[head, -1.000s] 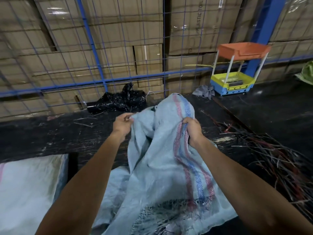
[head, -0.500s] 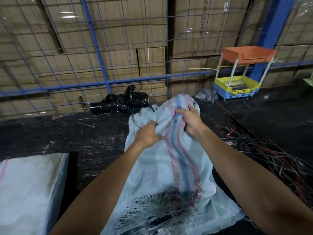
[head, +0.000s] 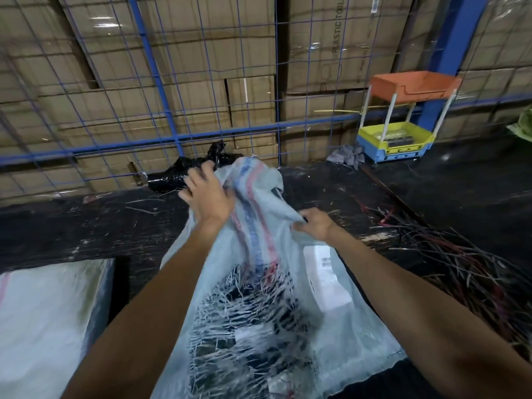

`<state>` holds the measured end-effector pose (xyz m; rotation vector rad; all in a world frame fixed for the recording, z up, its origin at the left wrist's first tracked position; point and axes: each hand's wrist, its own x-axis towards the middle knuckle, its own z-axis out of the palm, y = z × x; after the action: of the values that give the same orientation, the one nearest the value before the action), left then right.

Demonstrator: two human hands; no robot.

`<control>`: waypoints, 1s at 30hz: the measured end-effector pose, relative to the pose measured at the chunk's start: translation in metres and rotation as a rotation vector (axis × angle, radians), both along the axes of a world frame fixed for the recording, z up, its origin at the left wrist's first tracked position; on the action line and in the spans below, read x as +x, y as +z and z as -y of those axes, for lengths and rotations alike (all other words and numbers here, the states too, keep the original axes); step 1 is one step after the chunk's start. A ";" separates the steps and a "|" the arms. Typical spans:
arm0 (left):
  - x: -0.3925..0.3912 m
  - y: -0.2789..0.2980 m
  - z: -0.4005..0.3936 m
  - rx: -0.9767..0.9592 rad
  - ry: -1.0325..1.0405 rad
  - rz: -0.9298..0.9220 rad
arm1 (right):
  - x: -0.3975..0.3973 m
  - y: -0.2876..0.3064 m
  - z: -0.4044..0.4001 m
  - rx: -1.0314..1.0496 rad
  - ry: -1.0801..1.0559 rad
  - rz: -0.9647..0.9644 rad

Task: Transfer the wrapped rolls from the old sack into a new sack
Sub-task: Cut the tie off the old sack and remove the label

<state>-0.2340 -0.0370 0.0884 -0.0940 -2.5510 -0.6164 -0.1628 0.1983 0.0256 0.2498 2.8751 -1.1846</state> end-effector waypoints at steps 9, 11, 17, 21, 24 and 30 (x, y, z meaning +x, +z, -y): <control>0.068 -0.091 -0.060 0.139 -0.457 0.435 | -0.016 0.015 0.007 -0.402 -0.122 -0.255; 0.065 -0.094 -0.067 0.467 -0.427 0.607 | -0.010 0.010 0.006 -0.439 -0.098 -0.245; 0.060 -0.083 -0.078 0.915 -0.340 0.882 | 0.012 -0.008 -0.002 -0.245 -0.086 -0.503; 0.063 -0.076 -0.085 0.986 -0.263 0.972 | 0.025 -0.026 -0.007 -0.132 0.000 -0.496; 0.064 -0.076 -0.086 0.991 -0.232 1.037 | 0.028 -0.037 -0.010 -0.084 0.144 -0.371; 0.056 -0.074 -0.092 0.766 -0.271 0.987 | 0.027 -0.048 -0.016 -0.078 0.242 -0.214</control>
<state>-0.1781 0.0550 0.0146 0.1833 -2.9466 -2.1221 -0.1362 0.2145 -0.0226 -0.2352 2.9150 -1.3439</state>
